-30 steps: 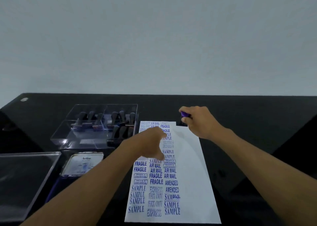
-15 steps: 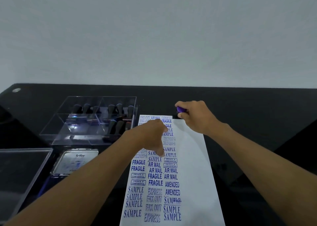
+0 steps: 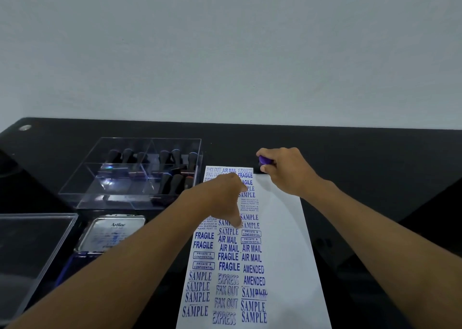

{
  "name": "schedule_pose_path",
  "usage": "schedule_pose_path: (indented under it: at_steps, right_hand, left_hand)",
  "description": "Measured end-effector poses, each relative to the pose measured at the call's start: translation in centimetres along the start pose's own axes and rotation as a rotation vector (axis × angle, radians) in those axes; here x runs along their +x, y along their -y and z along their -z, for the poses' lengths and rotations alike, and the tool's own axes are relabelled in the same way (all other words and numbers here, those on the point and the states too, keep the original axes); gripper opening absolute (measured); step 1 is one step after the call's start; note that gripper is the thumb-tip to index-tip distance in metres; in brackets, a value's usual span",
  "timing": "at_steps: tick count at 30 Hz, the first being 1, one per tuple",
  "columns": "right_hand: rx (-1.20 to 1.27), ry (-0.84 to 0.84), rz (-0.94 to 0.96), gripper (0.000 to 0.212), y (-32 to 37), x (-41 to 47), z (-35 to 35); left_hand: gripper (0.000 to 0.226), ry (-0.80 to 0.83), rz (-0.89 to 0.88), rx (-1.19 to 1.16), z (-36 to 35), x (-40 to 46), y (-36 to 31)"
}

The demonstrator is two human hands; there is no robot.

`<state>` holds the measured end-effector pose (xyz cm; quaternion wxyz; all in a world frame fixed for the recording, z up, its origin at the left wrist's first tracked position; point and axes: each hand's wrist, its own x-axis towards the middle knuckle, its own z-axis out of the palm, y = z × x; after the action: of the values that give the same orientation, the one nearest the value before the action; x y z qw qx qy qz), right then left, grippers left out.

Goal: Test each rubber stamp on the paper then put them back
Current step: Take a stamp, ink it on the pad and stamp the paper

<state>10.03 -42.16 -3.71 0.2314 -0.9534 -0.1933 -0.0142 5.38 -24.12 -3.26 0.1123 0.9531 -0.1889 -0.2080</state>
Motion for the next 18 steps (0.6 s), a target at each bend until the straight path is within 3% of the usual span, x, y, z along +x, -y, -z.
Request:
schedule_pose_path:
  at_steps: [18]
  right_hand:
    - [-0.084,0.132,-0.040,0.014,0.5,3.0,1.7]
  left_hand:
    - [0.093,0.014,0.000,0.020,-0.2,0.2,0.1]
